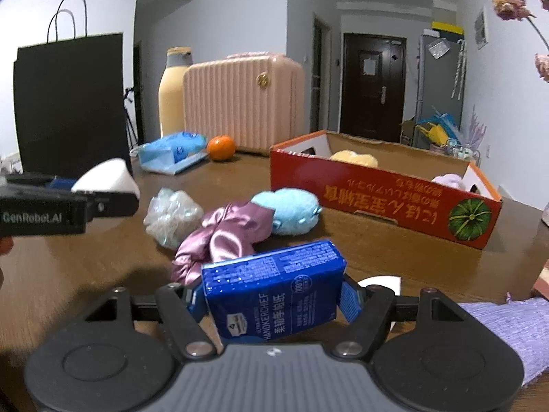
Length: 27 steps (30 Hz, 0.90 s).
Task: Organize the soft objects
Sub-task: 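Carry the foam cylinder and milk carton in both tools over the red box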
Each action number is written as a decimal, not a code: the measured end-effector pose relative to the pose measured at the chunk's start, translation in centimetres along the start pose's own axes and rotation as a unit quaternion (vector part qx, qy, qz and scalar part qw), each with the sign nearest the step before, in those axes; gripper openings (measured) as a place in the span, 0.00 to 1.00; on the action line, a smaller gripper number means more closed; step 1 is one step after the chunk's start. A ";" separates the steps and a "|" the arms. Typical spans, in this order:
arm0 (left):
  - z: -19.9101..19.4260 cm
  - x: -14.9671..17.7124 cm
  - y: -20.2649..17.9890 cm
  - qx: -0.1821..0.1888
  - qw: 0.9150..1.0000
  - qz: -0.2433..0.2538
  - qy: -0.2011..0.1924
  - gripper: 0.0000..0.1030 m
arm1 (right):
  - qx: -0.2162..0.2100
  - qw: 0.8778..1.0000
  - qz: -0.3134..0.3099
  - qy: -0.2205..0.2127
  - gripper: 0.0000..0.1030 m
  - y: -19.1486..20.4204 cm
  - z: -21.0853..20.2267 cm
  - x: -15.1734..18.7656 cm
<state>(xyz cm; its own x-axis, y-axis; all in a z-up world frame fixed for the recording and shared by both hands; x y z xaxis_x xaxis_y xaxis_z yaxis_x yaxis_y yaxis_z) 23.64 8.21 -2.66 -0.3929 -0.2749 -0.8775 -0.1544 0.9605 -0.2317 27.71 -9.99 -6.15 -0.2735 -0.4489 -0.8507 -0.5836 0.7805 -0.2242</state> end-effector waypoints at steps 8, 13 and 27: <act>-0.1 -0.1 -0.3 -0.012 1.000 0.006 -0.011 0.57 | 0.020 0.999 0.018 -0.027 0.69 -1.1 -1.5 -0.5; -0.2 -0.4 -0.8 -0.011 1.000 0.001 -0.013 0.57 | 0.035 0.998 0.035 -0.048 0.69 -2.1 -2.6 -0.9; -0.9 -2.8 -4.1 0.016 0.999 -0.008 -0.037 0.57 | 0.082 0.991 0.062 -0.088 0.69 -5.3 -5.0 -2.0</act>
<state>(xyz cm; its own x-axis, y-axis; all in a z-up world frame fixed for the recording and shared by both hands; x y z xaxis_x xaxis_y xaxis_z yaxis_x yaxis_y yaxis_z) 24.58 4.99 1.11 -0.3214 -0.2874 -0.9023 -0.1305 0.9572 -0.2584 27.54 -15.39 -0.87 -0.1900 -0.2737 -0.9429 -0.4169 0.8920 -0.1749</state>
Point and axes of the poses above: each gripper's, at about its wrist camera, not at the fingertips, and z roughly the way its jaws point, y to its left, x to its underside, the point moved 4 cm from there along z, roughly the way its jaws point, and after that the axes turned 15 degrees about -z, right-handed, at the moved point
